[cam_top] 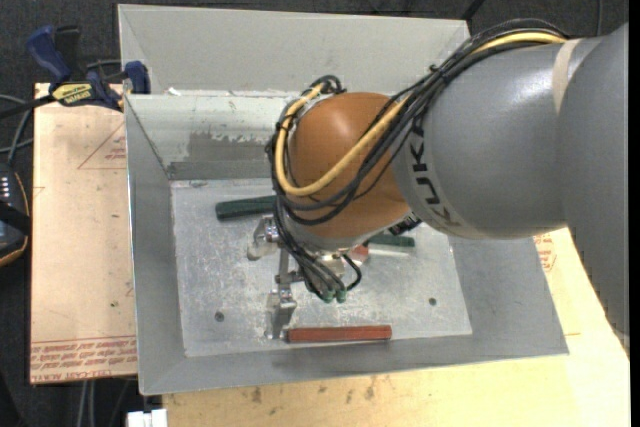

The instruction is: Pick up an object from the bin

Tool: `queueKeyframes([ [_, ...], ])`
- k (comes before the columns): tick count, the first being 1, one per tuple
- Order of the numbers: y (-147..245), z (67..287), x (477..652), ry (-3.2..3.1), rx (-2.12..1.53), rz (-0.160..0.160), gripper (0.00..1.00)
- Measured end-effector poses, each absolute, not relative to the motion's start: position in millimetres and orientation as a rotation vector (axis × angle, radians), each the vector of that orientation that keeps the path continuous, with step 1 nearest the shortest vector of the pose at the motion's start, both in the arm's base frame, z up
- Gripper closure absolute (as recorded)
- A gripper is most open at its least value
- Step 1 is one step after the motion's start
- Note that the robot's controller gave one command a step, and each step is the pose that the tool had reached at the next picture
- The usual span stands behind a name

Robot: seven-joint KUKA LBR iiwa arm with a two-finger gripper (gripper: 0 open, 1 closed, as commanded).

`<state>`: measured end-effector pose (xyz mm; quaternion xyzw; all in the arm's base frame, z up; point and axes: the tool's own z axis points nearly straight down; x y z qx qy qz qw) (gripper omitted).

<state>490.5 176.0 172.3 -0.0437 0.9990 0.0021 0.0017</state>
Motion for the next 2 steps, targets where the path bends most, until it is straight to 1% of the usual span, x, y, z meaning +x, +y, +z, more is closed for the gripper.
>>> queueKeyframes([
  [1,137,163,489.9,3.117,-0.415,-0.001,0.00],
  [2,109,82,509.1,3.109,-0.492,0.001,1.00],
])
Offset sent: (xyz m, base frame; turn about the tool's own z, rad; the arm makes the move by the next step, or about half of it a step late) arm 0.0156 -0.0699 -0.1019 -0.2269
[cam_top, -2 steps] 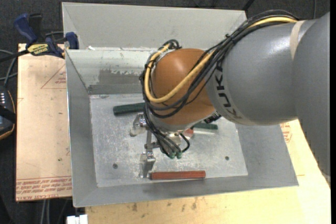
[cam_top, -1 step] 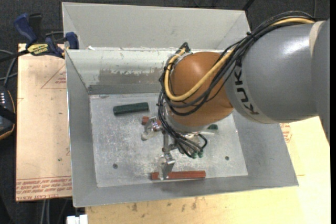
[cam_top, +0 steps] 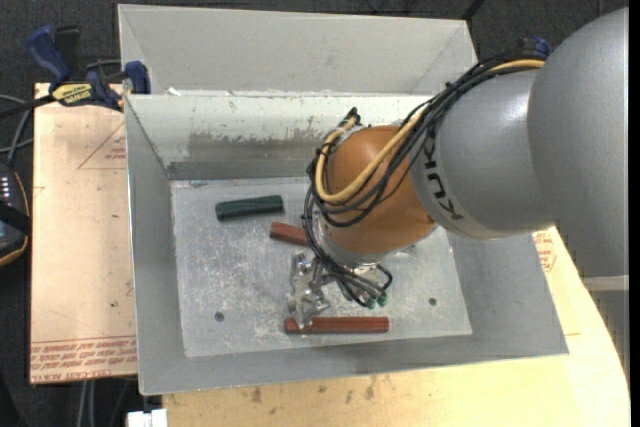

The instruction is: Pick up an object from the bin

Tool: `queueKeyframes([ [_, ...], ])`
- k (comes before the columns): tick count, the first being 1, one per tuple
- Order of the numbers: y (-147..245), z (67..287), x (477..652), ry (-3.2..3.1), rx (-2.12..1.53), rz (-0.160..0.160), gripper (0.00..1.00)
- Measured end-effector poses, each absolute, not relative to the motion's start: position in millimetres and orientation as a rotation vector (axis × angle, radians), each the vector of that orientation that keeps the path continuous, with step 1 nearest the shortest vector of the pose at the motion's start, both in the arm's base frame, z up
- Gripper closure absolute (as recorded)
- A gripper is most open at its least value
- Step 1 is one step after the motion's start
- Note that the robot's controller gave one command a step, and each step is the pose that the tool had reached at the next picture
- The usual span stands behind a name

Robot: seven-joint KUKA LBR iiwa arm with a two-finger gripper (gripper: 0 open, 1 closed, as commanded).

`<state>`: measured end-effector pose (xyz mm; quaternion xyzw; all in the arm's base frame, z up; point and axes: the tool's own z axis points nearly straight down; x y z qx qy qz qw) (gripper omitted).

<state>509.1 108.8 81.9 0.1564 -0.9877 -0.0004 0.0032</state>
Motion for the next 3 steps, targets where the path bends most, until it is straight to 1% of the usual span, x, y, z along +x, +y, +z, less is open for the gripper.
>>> queueKeyframes([
  [1,110,79,513.8,-3.128,0.490,-0.011,0.00],
  [2,110,79,513.7,-3.127,0.491,-0.011,0.00],
  [3,89,81,508.8,-3.099,0.674,-0.014,0.00],
])
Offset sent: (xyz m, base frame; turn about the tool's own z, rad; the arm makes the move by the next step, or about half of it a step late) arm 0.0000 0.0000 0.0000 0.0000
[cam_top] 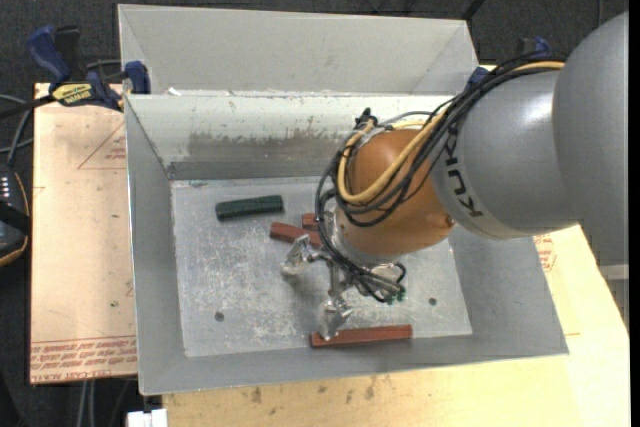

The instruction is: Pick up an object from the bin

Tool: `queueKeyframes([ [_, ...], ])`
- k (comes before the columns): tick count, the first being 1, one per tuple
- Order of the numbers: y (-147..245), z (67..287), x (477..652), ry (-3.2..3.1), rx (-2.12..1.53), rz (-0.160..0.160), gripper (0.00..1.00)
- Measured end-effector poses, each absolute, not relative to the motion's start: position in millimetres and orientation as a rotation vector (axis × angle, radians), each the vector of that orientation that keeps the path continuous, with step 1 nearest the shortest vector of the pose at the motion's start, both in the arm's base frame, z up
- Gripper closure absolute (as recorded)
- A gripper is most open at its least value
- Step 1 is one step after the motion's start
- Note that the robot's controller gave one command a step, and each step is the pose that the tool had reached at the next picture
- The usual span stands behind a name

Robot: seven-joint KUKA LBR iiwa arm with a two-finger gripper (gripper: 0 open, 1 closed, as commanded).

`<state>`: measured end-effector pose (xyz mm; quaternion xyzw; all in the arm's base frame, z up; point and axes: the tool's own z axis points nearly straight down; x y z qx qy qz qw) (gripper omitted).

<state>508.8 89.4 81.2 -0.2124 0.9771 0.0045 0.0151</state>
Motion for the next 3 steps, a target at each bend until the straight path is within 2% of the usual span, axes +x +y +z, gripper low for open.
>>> queueKeyframes([
  [1,23,115,525.1,3.032,-0.818,0.004,0.00],
  [2,34,130,585.1,3.071,-0.649,-0.006,0.00],
  [3,42,81,609.2,3.027,-0.780,0.003,1.00],
])
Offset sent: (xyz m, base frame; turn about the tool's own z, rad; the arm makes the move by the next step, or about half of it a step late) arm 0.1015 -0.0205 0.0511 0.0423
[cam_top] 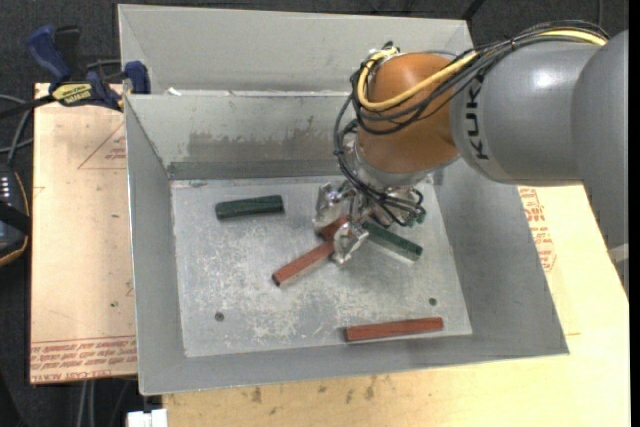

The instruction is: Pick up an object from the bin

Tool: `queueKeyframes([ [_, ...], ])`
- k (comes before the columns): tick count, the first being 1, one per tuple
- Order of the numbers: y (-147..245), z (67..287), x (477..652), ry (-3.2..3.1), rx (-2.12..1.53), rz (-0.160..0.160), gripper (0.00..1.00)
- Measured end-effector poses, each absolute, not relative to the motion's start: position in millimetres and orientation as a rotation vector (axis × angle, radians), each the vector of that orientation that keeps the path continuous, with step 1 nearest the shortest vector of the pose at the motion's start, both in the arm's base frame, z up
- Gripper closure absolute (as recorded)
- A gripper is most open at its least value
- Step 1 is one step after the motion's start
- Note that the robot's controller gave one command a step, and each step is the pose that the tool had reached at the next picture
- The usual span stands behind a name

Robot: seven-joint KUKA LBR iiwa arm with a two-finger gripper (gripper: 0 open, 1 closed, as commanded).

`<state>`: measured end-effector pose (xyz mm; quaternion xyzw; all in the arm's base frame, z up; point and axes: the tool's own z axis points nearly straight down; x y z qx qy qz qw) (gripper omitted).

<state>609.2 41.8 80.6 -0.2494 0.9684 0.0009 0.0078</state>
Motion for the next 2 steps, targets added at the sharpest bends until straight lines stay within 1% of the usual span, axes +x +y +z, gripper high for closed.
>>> queueKeyframes([
  [2,41.8,84.6,607.2,3.035,-0.785,0.004,1.00],
])
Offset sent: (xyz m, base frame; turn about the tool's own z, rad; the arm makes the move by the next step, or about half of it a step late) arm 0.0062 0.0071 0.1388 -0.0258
